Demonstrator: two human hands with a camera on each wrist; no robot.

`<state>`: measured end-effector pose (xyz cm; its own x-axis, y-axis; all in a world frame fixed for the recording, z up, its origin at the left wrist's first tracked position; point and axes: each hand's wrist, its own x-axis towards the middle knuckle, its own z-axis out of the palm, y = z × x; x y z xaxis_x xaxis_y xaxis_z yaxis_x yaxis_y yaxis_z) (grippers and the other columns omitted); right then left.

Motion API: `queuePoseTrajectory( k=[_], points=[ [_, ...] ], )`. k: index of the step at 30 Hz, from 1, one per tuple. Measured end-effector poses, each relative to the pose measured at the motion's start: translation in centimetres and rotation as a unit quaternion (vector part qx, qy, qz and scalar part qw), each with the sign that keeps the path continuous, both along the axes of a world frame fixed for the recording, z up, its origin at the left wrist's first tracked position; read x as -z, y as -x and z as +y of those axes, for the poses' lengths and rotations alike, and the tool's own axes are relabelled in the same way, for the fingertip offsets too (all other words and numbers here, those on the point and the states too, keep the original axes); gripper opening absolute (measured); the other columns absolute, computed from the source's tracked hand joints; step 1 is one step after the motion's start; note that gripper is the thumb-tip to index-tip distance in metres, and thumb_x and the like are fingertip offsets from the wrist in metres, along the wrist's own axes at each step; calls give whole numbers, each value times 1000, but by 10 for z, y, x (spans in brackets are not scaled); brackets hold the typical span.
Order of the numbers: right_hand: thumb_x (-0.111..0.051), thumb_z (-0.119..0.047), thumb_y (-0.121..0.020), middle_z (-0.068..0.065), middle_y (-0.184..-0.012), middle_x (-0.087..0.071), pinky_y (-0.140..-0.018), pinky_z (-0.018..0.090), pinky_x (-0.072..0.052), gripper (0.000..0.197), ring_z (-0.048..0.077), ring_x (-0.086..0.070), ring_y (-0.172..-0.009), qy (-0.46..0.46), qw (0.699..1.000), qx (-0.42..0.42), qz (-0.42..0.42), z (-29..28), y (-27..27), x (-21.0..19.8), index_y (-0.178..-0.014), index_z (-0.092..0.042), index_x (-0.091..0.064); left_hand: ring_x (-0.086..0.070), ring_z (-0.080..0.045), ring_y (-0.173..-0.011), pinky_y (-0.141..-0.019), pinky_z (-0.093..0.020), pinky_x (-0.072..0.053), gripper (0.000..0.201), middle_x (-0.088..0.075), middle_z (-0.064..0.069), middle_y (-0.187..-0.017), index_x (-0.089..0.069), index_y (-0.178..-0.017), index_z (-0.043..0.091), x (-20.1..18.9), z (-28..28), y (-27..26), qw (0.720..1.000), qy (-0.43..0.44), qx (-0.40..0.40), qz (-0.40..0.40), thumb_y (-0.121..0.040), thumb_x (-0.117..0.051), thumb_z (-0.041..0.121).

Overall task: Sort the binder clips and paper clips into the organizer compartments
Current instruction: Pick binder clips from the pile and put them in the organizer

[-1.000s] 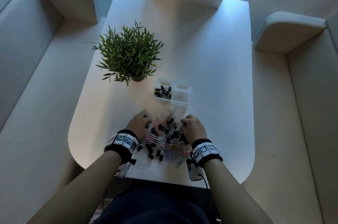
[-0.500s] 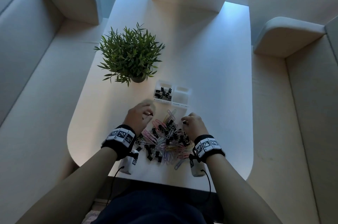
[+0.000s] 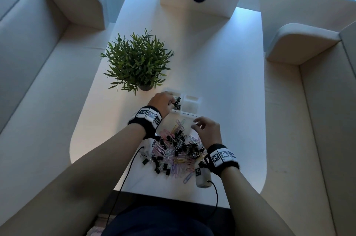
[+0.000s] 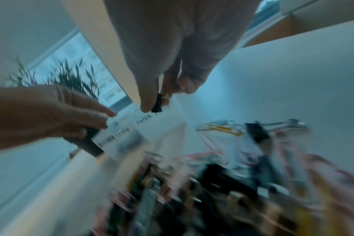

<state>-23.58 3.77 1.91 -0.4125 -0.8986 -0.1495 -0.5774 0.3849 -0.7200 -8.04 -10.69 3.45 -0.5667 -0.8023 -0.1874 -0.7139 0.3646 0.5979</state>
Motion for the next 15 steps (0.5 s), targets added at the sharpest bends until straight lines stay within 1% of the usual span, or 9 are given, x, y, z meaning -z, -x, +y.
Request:
queuePoseTrajectory(
  k=[2,3,4,6,8,10,12,13,15],
  points=[
    [-76,-14,-75,-2,-70,-66,-61,15,-44,6,8,-57,-61,43,999,7,-1,-9,-2,-8,-78,-13,-72,-52,-29,-117,-102,-37,-41,27,-54,-11,-132,-65,-109,9,0,-1,-6,1000,8,-13,-2,-83,-57,9],
    [-76,-15,-75,-1,-71,-68,-62,17,-46,5,8,-59,-63,58,998,7,-5,-17,-5,-13,-79,-14,-72,-52,-29,-116,-101,-38,-41,29,-53,-11,-132,-63,-112,10,0,0,-13,1000,9,-29,9,-84,-55,8],
    [-76,-16,-76,-1,-74,-69,-65,18,-49,6,9,-61,-66,71,997,10,-11,-26,-7,-18,-80,-14,-72,-54,-29,-111,-98,-38,-43,30,-53,-11,-130,-61,-114,10,-1,4,-21,999,4,-48,21,-85,-54,7],
    [-75,-18,-77,1,-77,-71,-70,18,-51,7,11,-64,-70,96,995,21,-25,-45,-13,-27,-82,-13,-72,-57,-26,-97,-92,-37,-47,28,-56,-10,-122,-61,-112,11,-2,17,-44,996,-19,-84,28,-84,-55,9],
    [-73,-19,-79,1,-78,-71,-71,17,-50,7,10,-64,-70,110,993,26,-32,-66,-21,-34,-82,-13,-73,-56,-20,-83,-85,-35,-49,24,-60,-9,-111,-63,-106,13,-2,38,-71,995,-42,-91,12,-82,-59,12],
    [-71,-19,-81,2,-81,-72,-73,20,-52,8,10,-63,-72,103,994,13,-33,-83,-27,-34,-86,-13,-73,-53,-17,-77,-81,-36,-50,20,-60,-8,-102,-64,-101,14,-2,63,-97,995,-73,-65,-19,-80,-63,15],
    [-70,-19,-82,5,-92,-70,-75,22,-50,16,12,-62,-78,89,996,-4,4,-91,-32,-32,-97,-13,-71,-51,-15,-78,-80,-36,-51,20,-56,-5,-99,-64,-100,15,0,89,-115,995,-88,-23,-45,-79,-65,16],
    [-69,-19,-82,6,-96,-68,-75,24,-49,19,15,-61,-81,87,995,-18,34,-89,-34,-29,-101,-14,-69,-50,-15,-79,-79,-35,-51,21,-55,-5,-100,-64,-100,14,2,103,-120,996,-80,-2,-45,-79,-66,16],
    [-69,-16,-82,7,-96,-65,-74,27,-51,18,17,-60,-79,88,991,-75,68,-71,-41,-23,-100,-14,-69,-53,-20,-82,-75,-32,-51,24,-57,-9,-101,-64,-102,12,10,125,-121,998,-35,40,-21,-78,-66,11]
  ],
)
